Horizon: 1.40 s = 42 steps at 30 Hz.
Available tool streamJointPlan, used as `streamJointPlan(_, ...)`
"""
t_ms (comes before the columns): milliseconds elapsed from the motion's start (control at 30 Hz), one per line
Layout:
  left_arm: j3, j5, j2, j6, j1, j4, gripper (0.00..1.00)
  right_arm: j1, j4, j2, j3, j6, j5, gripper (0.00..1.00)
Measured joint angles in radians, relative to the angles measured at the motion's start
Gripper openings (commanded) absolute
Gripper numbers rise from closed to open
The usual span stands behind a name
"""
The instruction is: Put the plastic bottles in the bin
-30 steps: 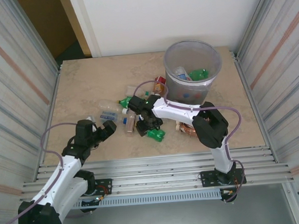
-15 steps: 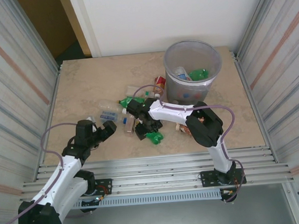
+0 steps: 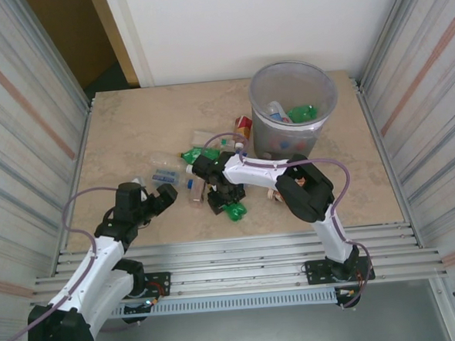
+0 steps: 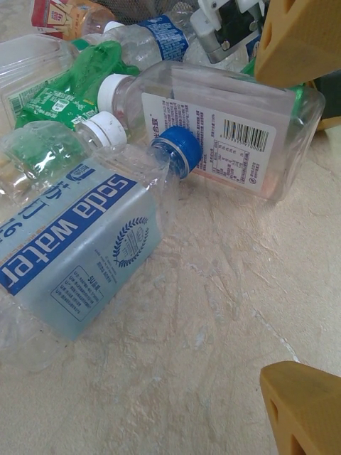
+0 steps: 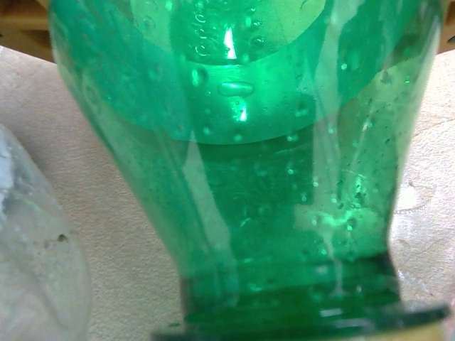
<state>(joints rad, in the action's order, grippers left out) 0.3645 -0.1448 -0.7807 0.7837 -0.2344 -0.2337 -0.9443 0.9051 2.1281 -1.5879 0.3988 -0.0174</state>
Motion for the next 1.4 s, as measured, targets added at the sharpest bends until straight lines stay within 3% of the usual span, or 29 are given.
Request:
streamJointPlan(167,0.000,0.000,0.000,0.000,0.000,0.000,0.99,-0.001,0.003,0.000,-0.002,0.009,-0.004,0.49)
streamJointPlan(500,0.000,0.000,0.000,0.000,0.000,0.000,0.99,-0.005,0.058,-0.035,-0.071,0.011,-0.045,0.41)
streamJointPlan(1000,0.000,0.012,-0.014,0.000,0.003,0.000,0.99,0.017,0.216,-0.223,-0.449,0.016,-0.241,0.34)
streamJointPlan(1133,0.000,0.015,-0.014,0.000,0.006,0.000,0.99,0.085,0.207,-0.332,-0.473,0.016,-0.248,0.34)
streamJointPlan(1400,0.000,0.015,-0.014,0.000,0.006,0.000,0.99,0.319,0.126,-0.511,-0.471,0.004,-0.201,0.35)
